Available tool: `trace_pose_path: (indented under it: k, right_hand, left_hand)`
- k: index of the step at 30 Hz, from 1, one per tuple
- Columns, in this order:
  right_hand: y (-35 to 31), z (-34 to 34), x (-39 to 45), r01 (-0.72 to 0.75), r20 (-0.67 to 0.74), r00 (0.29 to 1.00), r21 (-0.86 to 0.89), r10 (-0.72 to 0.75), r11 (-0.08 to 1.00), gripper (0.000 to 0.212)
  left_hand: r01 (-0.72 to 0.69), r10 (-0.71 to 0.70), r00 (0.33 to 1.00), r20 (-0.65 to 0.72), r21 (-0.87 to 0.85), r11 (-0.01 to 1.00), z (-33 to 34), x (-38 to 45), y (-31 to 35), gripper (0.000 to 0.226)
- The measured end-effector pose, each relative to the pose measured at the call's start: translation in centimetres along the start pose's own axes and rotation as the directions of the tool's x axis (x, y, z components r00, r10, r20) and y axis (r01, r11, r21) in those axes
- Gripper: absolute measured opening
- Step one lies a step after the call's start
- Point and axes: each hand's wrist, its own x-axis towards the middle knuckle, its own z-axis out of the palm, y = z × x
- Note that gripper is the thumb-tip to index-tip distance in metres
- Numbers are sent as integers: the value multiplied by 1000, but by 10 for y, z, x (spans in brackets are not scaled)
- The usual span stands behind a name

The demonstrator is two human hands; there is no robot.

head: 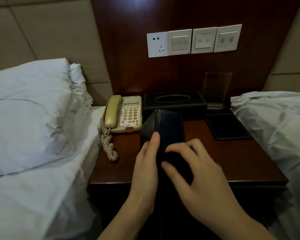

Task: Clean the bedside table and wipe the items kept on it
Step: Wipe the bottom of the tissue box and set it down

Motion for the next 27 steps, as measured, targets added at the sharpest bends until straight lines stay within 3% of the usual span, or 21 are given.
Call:
trace_pose_path:
  k: [4, 5, 7, 11, 16, 20, 23, 27]
  right_hand:
    - [26, -19, 25, -114, -212, 969, 58, 124, 992, 18]
    - [31, -22, 29, -133, -237, 960, 73, 147, 988, 18]
    - [31, -22, 27, -141, -206, 968, 38, 146, 989, 18]
    - [10, -3, 3, -25, -52, 998, -26, 24, 999, 25]
    - [11, 1, -3, -27, -107, 994, 1, 27, 1000, 24]
    - [12, 1, 1, -23, -135, 991, -5, 22, 1000, 22]
    - [18, 0, 5, -47, -159, 986, 23, 51, 999, 22]
    - [23, -10, 9, -125, -141, 976, 275, 169, 953, 32]
  left_hand:
    - [-19, 13, 998, 69, 92, 996, 11, -2, -5, 59]
    - [-15, 9, 998, 68, 89, 996, 13, -3, -7, 52]
    - [-13, 8, 998, 67, 81, 997, 16, -4, -10, 32]
    - [-48, 45, 998, 44, 74, 996, 13, 3, -8, 44]
    - [-65, 42, 995, 89, 276, 959, 10, 7, 2, 31]
    - [-150, 116, 988, 98, 507, 849, 4, -10, 0, 31]
    - [-155, 133, 988, 84, 359, 920, 1, -28, -15, 26]
    - [-160, 154, 986, 60, 118, 980, 1, -28, -22, 42]
